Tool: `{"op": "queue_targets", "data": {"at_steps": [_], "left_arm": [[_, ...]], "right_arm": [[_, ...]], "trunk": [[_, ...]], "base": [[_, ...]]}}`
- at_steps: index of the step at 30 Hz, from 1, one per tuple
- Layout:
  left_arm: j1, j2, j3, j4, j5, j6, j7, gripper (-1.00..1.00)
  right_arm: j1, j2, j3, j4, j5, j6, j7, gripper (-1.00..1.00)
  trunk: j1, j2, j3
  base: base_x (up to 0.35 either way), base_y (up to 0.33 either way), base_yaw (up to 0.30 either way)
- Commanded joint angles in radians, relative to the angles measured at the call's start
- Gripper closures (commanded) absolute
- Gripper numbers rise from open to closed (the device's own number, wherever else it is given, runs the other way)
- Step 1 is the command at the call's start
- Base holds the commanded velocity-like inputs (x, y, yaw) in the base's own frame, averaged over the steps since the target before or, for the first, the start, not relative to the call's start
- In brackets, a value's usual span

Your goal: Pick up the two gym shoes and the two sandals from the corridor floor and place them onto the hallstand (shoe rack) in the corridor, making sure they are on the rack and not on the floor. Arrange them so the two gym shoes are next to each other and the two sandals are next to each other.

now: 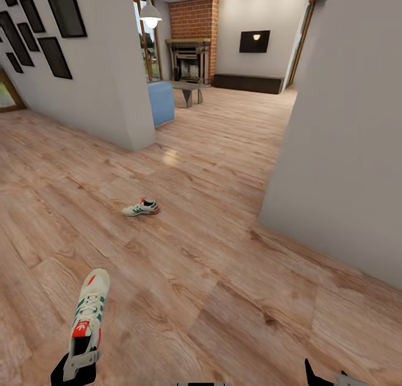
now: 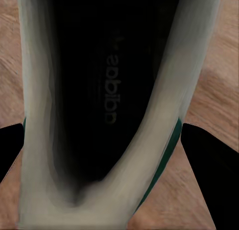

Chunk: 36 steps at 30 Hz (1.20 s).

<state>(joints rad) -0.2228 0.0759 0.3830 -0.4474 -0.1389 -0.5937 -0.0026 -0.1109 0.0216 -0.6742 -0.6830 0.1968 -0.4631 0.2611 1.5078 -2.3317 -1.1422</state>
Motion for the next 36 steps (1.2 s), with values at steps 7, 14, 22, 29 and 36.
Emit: {"op": "queue_targets", "data": {"at_steps": [7,14,22,29,36], "left_arm": [[-0.001,-0.001,0.007,0.001,-0.01,-0.003,0.0,1.0],[-0.001,-0.001,0.007,0.001,-0.01,-0.003,0.0,1.0],[-0.001,-0.001,0.008,0.0,-0.01,-0.004,0.0,1.0],[-0.001,-0.001,0.008,0.0,-0.01,-0.005,0.0,1.0],[-0.001,-0.001,0.008,0.001,-0.01,-0.005,0.0,1.0]], "right_arm": [[-0.001,0.001,-0.008,0.0,0.009,-0.003,0.007,-1.0],[-0.001,0.001,-0.008,0.0,0.009,-0.003,0.007,-1.0],[-0.001,0.001,-0.008,-0.001,0.009,-0.003,0.007,-1.0],[-0.001,0.001,-0.008,-0.001,0.009,-0.003,0.008,-1.0],[-0.001,0.002,-0.008,-0.001,0.009,-0.003,0.007,-1.0]], "trunk": [[0.0,0.0,0.004],[0.0,0.0,0.008],[0.0,0.0,0.014],[0.0,0.0,0.018],[0.0,0.0,0.023]], "base": [[0.305,0.0,0.276],[0.337,0.0,0.276],[0.34,0.0,0.276],[0.34,0.0,0.276],[0.34,0.0,0.276]]}}
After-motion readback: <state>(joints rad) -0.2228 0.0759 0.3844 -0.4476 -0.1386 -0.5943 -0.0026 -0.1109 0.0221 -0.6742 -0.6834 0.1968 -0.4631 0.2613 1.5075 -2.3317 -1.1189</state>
